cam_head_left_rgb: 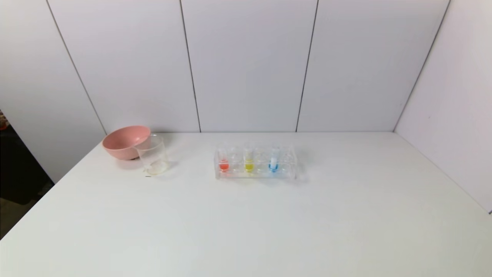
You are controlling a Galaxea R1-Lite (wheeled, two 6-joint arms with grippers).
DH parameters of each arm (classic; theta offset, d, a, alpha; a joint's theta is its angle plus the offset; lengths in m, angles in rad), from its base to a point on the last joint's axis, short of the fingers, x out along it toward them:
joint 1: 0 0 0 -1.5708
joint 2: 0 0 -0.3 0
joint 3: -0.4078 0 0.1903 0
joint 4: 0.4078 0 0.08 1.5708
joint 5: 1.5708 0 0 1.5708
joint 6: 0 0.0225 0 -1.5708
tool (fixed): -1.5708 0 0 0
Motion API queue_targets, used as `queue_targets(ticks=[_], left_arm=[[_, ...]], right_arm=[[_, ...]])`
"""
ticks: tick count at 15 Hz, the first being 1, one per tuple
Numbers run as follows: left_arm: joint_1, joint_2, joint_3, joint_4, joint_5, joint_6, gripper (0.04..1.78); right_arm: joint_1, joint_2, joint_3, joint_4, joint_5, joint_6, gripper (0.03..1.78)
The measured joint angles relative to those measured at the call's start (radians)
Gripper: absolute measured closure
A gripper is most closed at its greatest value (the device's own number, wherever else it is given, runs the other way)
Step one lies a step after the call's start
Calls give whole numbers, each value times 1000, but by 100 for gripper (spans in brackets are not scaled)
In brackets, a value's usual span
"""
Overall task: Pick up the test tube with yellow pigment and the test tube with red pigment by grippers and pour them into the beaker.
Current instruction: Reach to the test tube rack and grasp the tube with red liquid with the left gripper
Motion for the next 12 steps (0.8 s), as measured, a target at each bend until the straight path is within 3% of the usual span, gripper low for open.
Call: queue_targets(ticks=[12], left_arm=[[0, 0, 0, 0, 0, 0, 5]], right_arm=[[0, 0, 0, 0, 0, 0, 11]])
